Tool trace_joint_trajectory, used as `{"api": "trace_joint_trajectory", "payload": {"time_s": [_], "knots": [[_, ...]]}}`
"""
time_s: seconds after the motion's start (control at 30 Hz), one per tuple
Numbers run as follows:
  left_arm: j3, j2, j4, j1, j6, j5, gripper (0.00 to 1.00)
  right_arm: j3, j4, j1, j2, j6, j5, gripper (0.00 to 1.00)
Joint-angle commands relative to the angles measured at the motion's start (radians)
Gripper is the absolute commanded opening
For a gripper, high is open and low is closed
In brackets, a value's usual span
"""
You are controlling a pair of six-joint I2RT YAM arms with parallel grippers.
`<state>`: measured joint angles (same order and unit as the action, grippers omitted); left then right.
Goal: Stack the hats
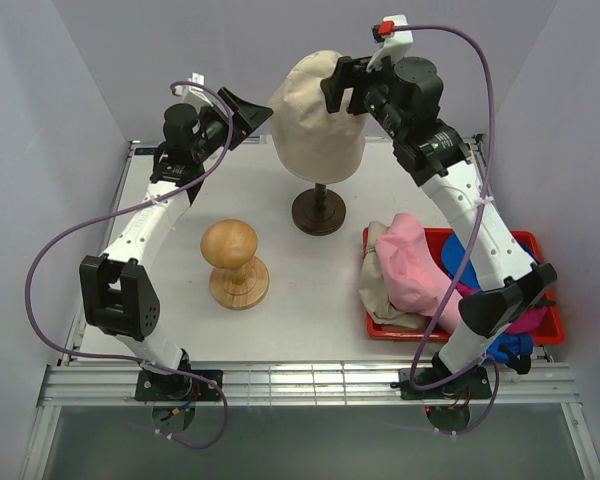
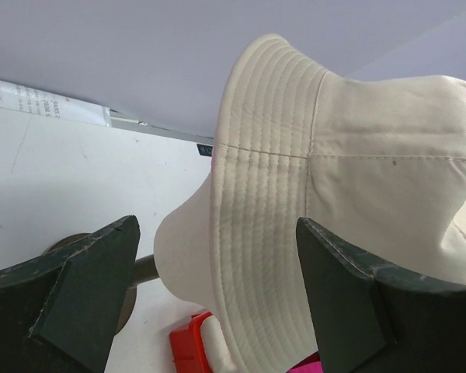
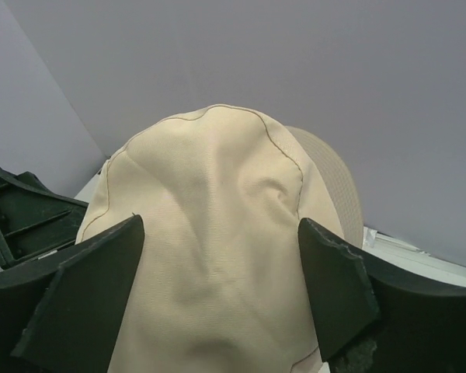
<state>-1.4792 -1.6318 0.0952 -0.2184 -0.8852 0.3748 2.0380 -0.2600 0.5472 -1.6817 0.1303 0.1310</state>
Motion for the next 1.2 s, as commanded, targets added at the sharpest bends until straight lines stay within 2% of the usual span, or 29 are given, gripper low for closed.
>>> {"api": "trace_joint_trajectory", "payload": {"time_s": [0.0,0.13,0.23,0.33,0.5,0.67,0.77,0.93,1.17], "knots": [[-0.001,0.009,0.072,-0.004,-0.017,0.001,0.92,-0.015,0.013,-0.015,0.069,0.031,-0.022,0.88],[-0.006,-0.01,0.1,-0.004,-0.035,0.006,0.92,-0.016,0.015,-0.033,0.092,0.066,-0.033,0.98],[-0.006,-0.025,0.121,-0.004,-0.046,0.006,0.92,-0.038,0.013,-0.059,0.112,0.109,-0.037,0.95],[-0.012,-0.043,0.133,-0.006,-0.057,0.004,0.92,-0.087,0.015,-0.157,0.135,0.204,-0.094,0.93],[-0.009,-0.066,0.182,-0.004,-0.093,0.01,0.92,-0.163,0.051,-0.318,0.12,0.374,-0.404,0.93],[-0.001,-0.089,0.247,-0.006,-0.13,0.024,0.92,-0.248,0.197,-0.426,0.061,0.54,-0.68,0.94],[0.016,-0.091,0.287,-0.006,-0.153,0.029,0.91,-0.309,0.315,-0.454,0.028,0.612,-0.763,0.95],[0.023,-0.109,0.334,-0.004,-0.19,0.047,0.9,-0.458,0.54,-0.472,0.001,0.81,-0.83,0.96],[0.028,-0.129,0.363,-0.006,-0.227,0.053,0.84,-0.519,0.735,-0.474,-0.071,0.962,-0.852,0.96]]}}
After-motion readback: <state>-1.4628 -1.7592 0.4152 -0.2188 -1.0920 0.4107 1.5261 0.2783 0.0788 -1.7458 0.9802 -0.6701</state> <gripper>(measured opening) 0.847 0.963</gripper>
